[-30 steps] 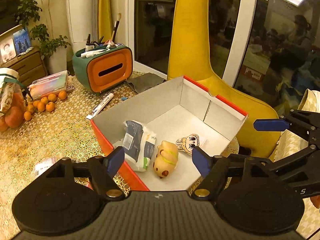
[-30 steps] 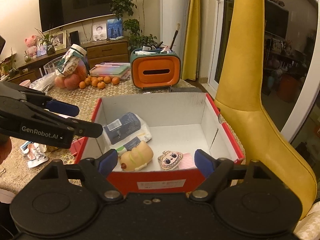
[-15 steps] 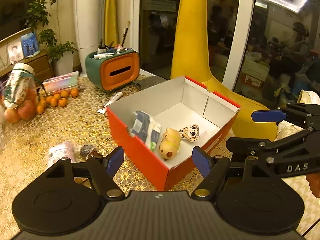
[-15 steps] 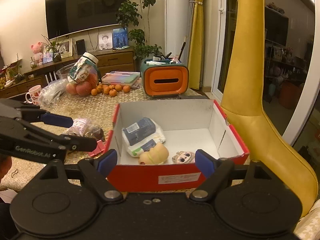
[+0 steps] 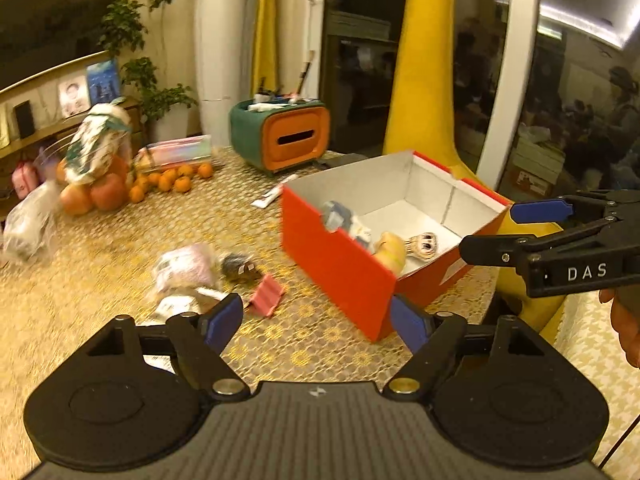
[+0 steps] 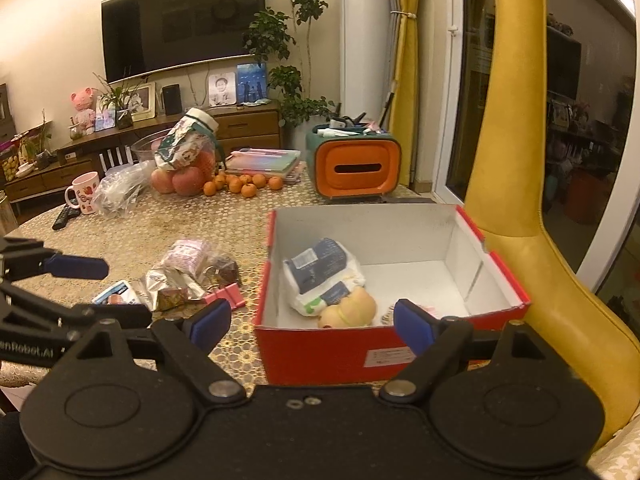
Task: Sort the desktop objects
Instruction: 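Withdraw both tools from the shoebox toward the remaining table items, then grasp the white snack packet with left tool while right tool grasps silver ZHOUSHI packet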
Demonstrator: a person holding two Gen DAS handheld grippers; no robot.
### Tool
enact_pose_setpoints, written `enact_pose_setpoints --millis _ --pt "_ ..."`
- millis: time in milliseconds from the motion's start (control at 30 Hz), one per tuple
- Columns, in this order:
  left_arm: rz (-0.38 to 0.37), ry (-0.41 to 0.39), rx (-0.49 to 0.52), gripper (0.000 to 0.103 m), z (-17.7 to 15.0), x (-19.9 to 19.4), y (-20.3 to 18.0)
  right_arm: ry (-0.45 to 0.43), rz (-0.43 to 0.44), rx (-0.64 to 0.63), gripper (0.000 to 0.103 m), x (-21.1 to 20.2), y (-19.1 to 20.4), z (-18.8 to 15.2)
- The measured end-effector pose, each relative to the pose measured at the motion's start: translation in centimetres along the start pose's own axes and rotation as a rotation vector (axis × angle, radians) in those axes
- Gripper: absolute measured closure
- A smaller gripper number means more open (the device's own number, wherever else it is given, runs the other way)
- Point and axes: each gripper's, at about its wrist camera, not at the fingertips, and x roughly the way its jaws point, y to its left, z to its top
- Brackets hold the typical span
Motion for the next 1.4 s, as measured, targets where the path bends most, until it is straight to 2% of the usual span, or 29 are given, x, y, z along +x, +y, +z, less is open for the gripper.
enact_pose_setpoints --millis 133,167,200,467,733,1267,1400 --pt "0.000 -0.007 -0.041 0.011 -1.4 -0.5 1.9 0.004 0.025 0.011 0.015 0.9 1.5 0.2" --pt "-0.006 -0.009 -0.043 0.003 -1.7 -0.6 2.3 0.005 0.031 0.011 0.015 1.1 2.0 0.2" --pt "-0.008 -0.017 -0.041 0.000 -2.1 -0.6 2.7 0.007 0.038 0.010 0.015 1.4 2.4 0.3" --pt "0.000 -0.031 -0.145 0.000 -4.9 0.2 6.7 0.031 0.071 -0.030 0.014 4.0 6.0 0.4" --pt "0.044 -0.044 -0.105 0.000 -6.5 1.7 8.9 0.068 0.118 -0.063 0.014 7.2 9.4 0.4" --pt "0.093 0.022 -0.098 0.000 -7.1 6.4 13.7 0.135 0.156 -0.108 0.014 14.2 13.7 0.9" --pt "0.084 0.047 -0.106 0.000 -7.2 7.5 14.7 0.154 0.157 -0.113 0.014 15.6 14.2 0.8"
